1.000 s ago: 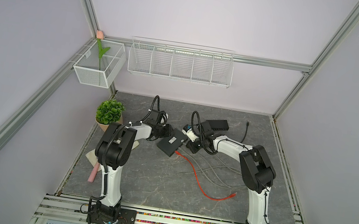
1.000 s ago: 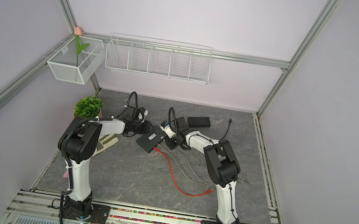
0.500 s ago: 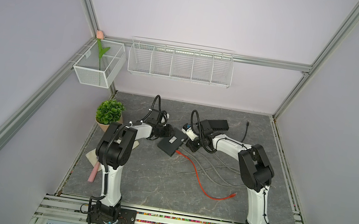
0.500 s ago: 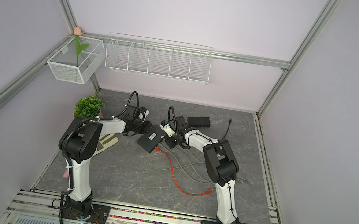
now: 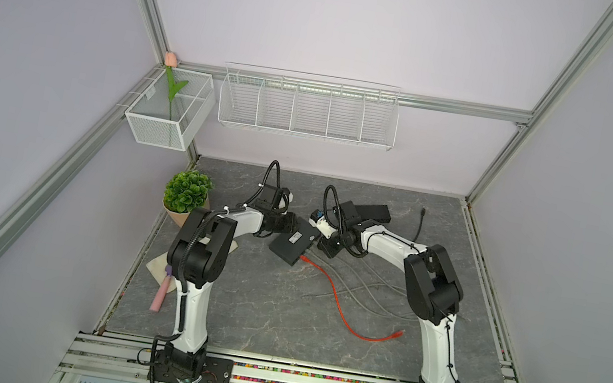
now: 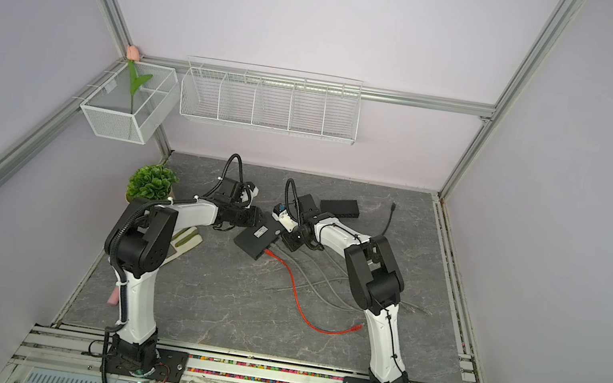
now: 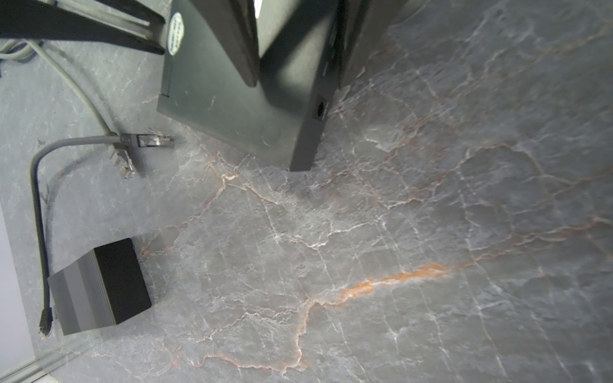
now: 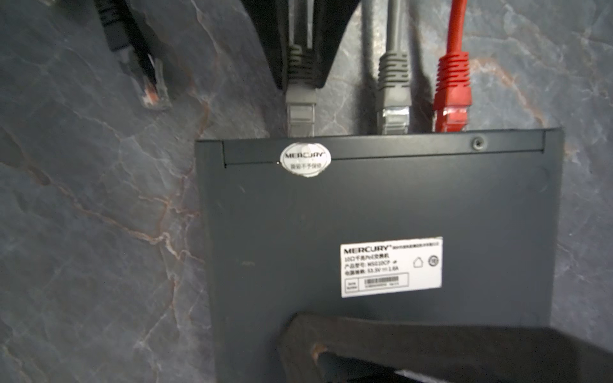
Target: Insert the plug into the switch port
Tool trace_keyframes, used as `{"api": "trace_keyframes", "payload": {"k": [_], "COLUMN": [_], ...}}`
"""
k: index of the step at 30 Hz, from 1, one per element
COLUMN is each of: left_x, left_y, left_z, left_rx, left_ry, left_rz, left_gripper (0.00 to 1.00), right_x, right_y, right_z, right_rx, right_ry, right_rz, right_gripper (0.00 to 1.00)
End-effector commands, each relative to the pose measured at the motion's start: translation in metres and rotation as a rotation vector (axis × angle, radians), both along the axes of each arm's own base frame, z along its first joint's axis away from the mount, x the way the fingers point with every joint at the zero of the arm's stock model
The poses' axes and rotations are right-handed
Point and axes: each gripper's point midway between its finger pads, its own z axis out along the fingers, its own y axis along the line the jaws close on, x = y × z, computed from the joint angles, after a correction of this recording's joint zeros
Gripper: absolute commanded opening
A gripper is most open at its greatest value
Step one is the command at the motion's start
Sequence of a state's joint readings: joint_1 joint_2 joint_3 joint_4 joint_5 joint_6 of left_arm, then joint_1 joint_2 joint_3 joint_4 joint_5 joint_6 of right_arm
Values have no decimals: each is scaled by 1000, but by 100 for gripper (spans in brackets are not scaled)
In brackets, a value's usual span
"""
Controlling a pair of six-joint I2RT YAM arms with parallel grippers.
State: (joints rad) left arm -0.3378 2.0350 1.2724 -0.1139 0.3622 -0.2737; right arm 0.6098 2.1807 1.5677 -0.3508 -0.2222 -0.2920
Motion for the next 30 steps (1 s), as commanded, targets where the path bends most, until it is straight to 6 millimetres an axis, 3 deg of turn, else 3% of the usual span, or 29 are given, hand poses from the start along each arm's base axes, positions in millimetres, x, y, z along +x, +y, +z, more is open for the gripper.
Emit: {"api": "trace_keyframes", "payload": {"k": [1,13,24,30], "left_x": [-44,-51,-59,-62], "left_y": [-58,-55,-56,-66], "left_z": [-10,-23,-30,-26], "left_rx": [-78,-22,30,15], "left_ry": [98,111,119,110], "left_rz": [-205,-211,-225,-238], "left_gripper": [39,39,38,37], "right_x": [23,26,34,37], "right_y": [45,56,66,72], "right_z": [27,44,51,48], "right_rx": [166,219,248,246], "right_ry": [-153,-162,-153,-140], "right_rz": [75,98,114,119], "right_gripper": [7,7,7,7]}}
